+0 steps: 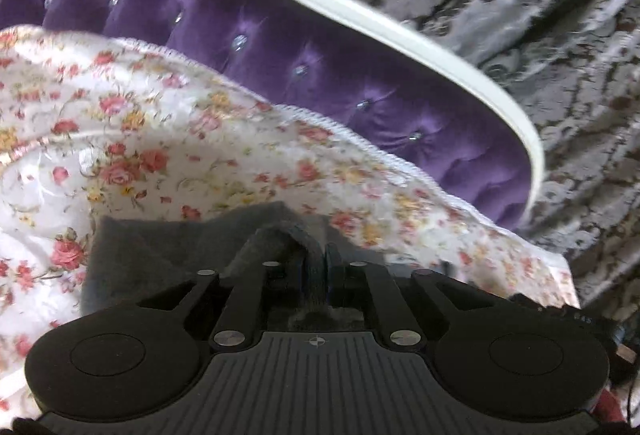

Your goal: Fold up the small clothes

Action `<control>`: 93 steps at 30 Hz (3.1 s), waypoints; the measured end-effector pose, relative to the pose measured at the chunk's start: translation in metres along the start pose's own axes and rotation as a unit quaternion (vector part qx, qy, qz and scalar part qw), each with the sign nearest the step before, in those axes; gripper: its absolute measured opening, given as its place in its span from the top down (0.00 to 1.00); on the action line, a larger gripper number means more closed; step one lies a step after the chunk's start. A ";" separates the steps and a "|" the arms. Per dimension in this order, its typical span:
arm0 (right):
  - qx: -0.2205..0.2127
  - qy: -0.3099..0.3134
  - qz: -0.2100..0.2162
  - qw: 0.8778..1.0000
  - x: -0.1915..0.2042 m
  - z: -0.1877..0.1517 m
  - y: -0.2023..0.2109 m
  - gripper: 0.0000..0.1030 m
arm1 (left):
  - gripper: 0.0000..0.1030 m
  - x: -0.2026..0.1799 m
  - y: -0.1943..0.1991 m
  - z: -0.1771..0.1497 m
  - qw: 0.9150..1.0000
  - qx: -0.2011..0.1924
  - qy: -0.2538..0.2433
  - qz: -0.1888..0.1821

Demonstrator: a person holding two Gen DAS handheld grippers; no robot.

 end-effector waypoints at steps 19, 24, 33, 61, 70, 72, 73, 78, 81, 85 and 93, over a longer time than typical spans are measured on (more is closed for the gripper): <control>0.060 0.180 -0.054 0.980 0.023 -0.023 0.015 0.37 | 0.31 0.000 0.035 -0.050 0.978 -0.029 -0.195 0.070; 0.071 0.214 -0.086 0.970 0.028 -0.029 0.007 0.77 | 0.31 0.027 0.025 -0.044 0.985 -0.023 -0.148 0.085; 0.068 0.214 -0.140 0.964 0.013 -0.029 0.005 0.88 | 0.31 0.033 0.022 -0.026 0.987 -0.024 -0.121 0.101; 0.014 0.300 -0.093 0.949 0.086 -0.069 0.063 0.14 | 0.19 -0.065 0.022 -0.085 0.960 -0.005 -0.270 0.075; 0.008 0.267 -0.079 0.960 0.086 -0.089 0.088 0.13 | 0.01 -0.048 -0.026 -0.094 0.962 0.017 -0.243 0.123; 0.003 0.262 -0.077 0.962 0.087 -0.094 0.093 0.11 | 0.01 -0.049 -0.026 -0.096 0.960 0.020 -0.248 0.128; 0.001 0.261 -0.076 0.962 0.089 -0.097 0.093 0.10 | 0.01 -0.048 -0.026 -0.094 0.960 0.022 -0.247 0.128; 0.018 0.270 -0.100 0.957 0.090 -0.119 0.083 0.06 | 0.00 -0.051 -0.026 -0.095 0.959 0.027 -0.249 0.131; 0.045 0.285 -0.133 0.948 0.087 -0.132 0.071 0.05 | 0.00 -0.049 -0.027 -0.095 0.960 0.026 -0.248 0.131; 0.052 0.276 -0.146 0.948 0.085 -0.134 0.075 0.01 | 0.00 -0.048 -0.027 -0.095 0.960 0.021 -0.248 0.130; 0.038 0.234 -0.093 0.967 0.075 -0.126 0.098 0.01 | 0.00 -0.048 -0.026 -0.094 0.959 0.020 -0.250 0.130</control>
Point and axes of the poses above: each gripper's, at about its wrist camera, not at the fingertips, and y roughly against the way its jaws point, x to its left, z to its top, the point moved 3 cm from there along -y, roughly the way its jaws point, and after that the axes turned 11 degrees about y, right-handed, at the moved point
